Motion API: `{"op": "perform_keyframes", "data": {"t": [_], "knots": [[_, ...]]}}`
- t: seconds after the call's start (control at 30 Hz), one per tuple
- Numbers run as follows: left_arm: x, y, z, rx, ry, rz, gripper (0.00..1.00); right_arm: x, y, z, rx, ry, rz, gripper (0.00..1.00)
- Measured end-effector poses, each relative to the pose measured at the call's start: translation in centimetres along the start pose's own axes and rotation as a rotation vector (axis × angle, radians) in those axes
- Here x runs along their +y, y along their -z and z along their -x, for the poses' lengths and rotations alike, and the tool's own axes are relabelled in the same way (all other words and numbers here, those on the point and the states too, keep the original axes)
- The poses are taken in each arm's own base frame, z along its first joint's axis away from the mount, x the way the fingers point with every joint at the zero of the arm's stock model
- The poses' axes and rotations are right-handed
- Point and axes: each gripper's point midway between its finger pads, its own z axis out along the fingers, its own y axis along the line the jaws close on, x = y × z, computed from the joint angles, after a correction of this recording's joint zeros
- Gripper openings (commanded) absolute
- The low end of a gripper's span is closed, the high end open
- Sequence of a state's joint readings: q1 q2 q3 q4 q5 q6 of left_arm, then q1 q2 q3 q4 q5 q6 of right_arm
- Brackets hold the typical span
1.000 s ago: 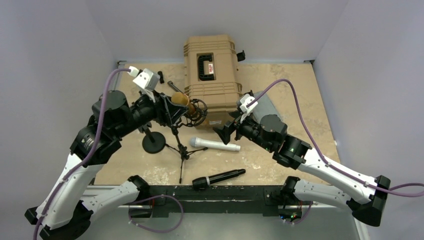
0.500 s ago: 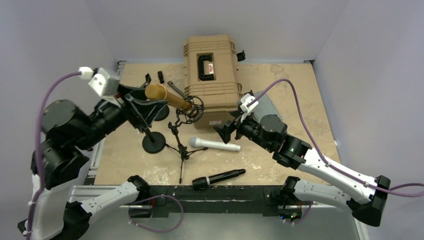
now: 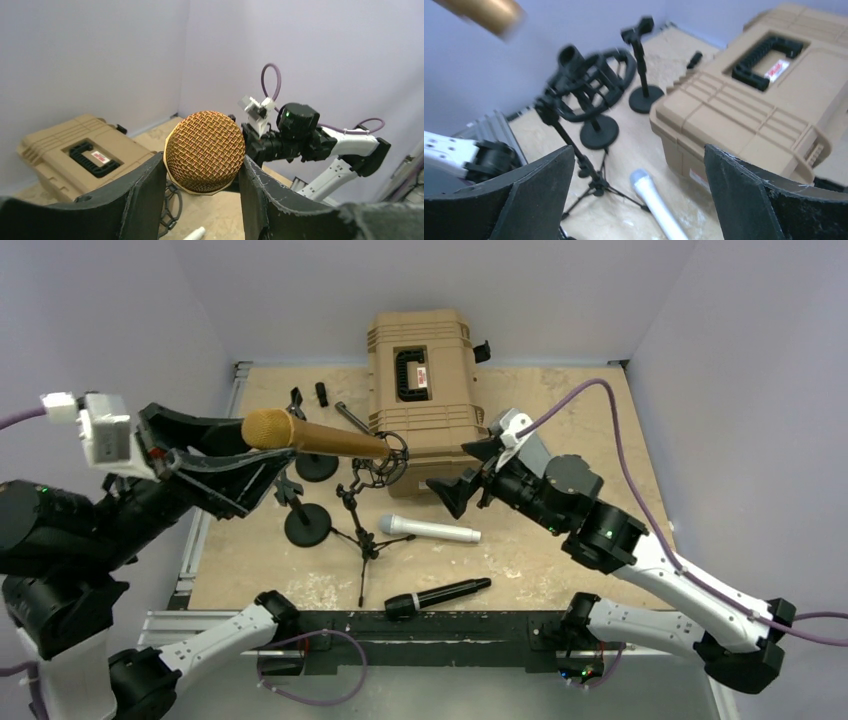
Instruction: Remove the microphone from the stand
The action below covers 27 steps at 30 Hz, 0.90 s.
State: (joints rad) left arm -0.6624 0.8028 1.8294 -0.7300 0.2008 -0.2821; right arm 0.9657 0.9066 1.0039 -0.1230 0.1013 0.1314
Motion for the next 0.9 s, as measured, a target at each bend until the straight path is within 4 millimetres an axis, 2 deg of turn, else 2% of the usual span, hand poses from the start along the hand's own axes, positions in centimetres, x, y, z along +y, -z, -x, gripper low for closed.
{"op": "perform_keyframes", "data": {"t": [0.13,0.23,0.33,0.4,0.47,0.6,0.77,0.9], "knots": [[-0.5,-3.0,-2.2,0.074,0.074,-0.06,0.0,1.6,2.2,5.8,-0.112,-0.009,0.072,0.99],[-0.6,-5.6,-5.4,0.165,0.156,-0.108,0.0,2.7,4.4,9.6,-0.201,-0.011,0.13,0.99],[-1.1,-7.5,-8.3,0.246,0.248,-0.158,0.0,4.2,6.0,12.5,-0.263,-0.005,0.215,0.98],[-1.3,-8.6,-9.8,0.291,0.302,-0.184,0.0,5.3,6.6,13.4,-0.278,0.002,0.274,0.97],[-1.5,-9.5,-11.2,0.328,0.354,-0.205,0.0,6.4,6.5,13.2,-0.263,0.011,0.339,0.95],[-2.1,-10.1,-12.7,0.361,0.439,-0.244,0.0,7.7,5.0,11.1,-0.184,0.015,0.407,0.9],[-3.0,-10.2,-13.4,0.372,0.502,-0.288,0.0,7.3,2.8,7.3,-0.06,0.003,0.384,0.81],[-3.6,-10.0,-14.0,0.39,0.53,-0.315,0.0,6.3,2.1,5.7,-0.005,0.0,0.329,0.63]]}}
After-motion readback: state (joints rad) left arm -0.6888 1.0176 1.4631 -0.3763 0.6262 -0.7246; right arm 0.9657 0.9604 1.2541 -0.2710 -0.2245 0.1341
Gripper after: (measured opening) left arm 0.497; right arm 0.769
